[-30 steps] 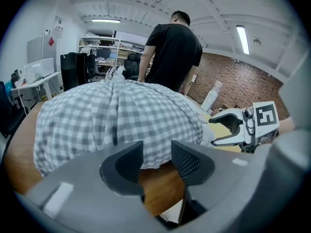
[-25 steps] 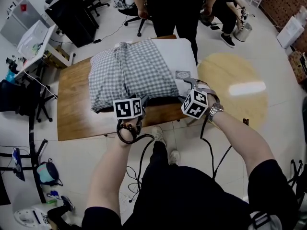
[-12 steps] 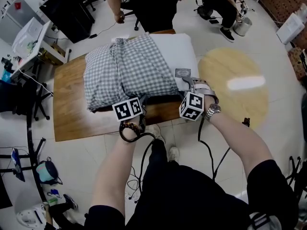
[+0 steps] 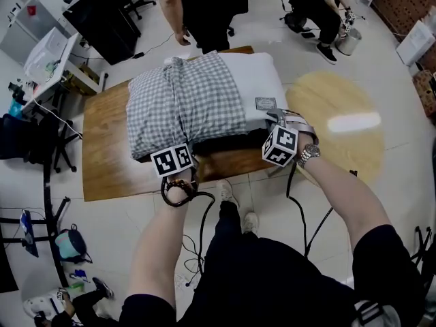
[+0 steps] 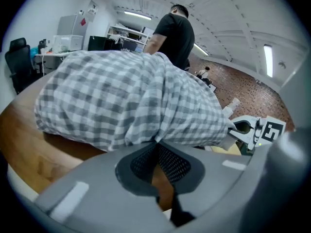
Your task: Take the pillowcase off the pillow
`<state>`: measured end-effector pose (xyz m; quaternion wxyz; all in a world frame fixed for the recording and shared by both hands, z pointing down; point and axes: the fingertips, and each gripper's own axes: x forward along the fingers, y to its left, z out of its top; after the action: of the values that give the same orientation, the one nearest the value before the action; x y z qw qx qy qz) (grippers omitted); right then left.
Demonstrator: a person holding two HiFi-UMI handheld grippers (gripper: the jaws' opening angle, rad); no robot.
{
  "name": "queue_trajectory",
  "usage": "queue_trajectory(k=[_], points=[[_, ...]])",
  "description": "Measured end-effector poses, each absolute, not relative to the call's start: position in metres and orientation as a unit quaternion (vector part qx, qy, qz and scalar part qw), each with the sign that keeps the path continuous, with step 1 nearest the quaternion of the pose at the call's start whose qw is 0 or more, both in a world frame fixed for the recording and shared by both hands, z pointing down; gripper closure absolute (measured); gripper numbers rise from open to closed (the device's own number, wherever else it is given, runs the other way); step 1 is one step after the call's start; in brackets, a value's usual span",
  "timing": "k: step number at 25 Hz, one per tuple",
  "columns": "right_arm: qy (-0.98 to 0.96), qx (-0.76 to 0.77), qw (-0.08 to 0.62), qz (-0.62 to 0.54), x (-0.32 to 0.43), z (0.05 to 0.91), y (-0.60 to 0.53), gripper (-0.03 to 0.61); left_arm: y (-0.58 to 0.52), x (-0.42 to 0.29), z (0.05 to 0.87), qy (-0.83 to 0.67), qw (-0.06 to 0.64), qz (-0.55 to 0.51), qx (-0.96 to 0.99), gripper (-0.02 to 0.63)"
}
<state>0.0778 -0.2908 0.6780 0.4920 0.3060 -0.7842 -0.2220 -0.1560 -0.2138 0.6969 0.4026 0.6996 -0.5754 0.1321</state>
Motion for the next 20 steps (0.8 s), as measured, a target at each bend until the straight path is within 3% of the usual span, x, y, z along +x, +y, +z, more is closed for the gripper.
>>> queue_trajectory(k=[17,20], points=[[-0.782,0.318,0.5,-0.193,0.134,0.69,-0.261,0.552,-0.157,-0.229,0.688,-0.653,0.406,0.119,0.628,0.607],[-0.793,0.305,0.493,-0.185,0.128,0.69,-0.246,0.517,-0.151,-0.216,0.691,-0.652,0.406,0.139,0.625,0.606]])
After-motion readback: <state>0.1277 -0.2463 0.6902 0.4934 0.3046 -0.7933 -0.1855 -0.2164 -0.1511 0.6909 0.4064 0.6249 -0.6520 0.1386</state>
